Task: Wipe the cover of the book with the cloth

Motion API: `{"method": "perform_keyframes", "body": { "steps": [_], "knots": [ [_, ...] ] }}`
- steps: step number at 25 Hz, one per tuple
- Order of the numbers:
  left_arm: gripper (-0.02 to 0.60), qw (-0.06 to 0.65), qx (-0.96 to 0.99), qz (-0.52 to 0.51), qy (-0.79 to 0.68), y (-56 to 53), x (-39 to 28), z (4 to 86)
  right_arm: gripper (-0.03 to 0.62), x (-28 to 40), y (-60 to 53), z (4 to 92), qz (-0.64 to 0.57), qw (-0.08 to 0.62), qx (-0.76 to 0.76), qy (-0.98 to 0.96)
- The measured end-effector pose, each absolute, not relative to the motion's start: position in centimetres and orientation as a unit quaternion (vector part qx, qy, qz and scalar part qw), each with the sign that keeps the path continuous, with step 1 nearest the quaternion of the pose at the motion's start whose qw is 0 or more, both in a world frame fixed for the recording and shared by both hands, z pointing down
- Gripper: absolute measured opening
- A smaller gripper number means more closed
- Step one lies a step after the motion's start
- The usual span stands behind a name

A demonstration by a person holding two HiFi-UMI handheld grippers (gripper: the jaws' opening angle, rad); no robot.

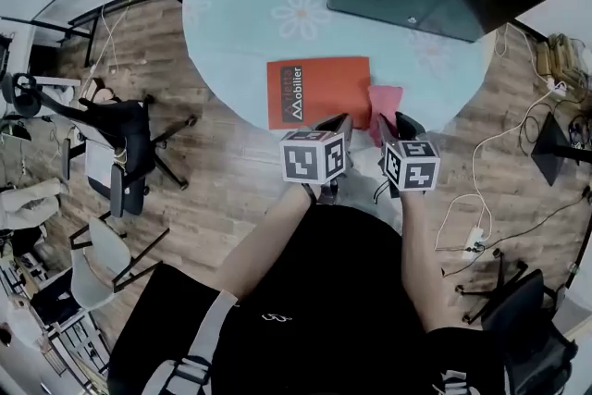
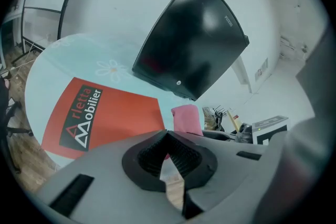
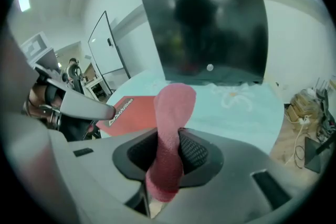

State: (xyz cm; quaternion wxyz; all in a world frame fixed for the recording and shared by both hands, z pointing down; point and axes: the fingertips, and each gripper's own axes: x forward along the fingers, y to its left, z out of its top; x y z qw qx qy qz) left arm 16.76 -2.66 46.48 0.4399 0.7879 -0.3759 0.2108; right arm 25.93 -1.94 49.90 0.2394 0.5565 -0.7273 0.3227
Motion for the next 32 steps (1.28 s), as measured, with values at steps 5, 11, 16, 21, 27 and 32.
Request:
{"method": "perform_keyframes", "body": {
  "steps": [5, 11, 16, 21, 27, 32],
  "knots": [
    [0.014, 0.396, 0.813, 0.159, -0.395, -6.6, 18.5, 41.9, 0.107, 29.3, -6.0, 43.2, 0.266, 0.169, 0.584, -0.748],
    [0.014, 0.368, 0.820, 0.079, -0.431, -10.3, 17.5, 36.0, 0.109, 30.5, -8.4, 34.1, 0.175, 0.077, 0.591, -0.784],
    [0.012, 0.291, 0.841, 0.021, -0.456, -12.2, 16.9, 28.2, 0.103, 31.2, -8.9, 24.6, 0.078, -0.032, 0.584, -0.807],
    [0.014, 0.264, 0.859, -0.015, -0.439, -10.7, 18.0, 24.5, 0.101, 30.1, -8.7, 22.2, 0.049, -0.051, 0.568, -0.820],
    [0.014, 0.260, 0.857, -0.017, -0.444, -10.3, 18.3, 24.2, 0.101, 29.2, -9.1, 21.3, 0.059, -0.068, 0.546, -0.833],
    [0.014, 0.283, 0.836, -0.019, -0.469, -10.3, 16.2, 25.5, 0.101, 27.4, -9.9, 20.5, 0.057, -0.082, 0.519, -0.849]
  ]
}}
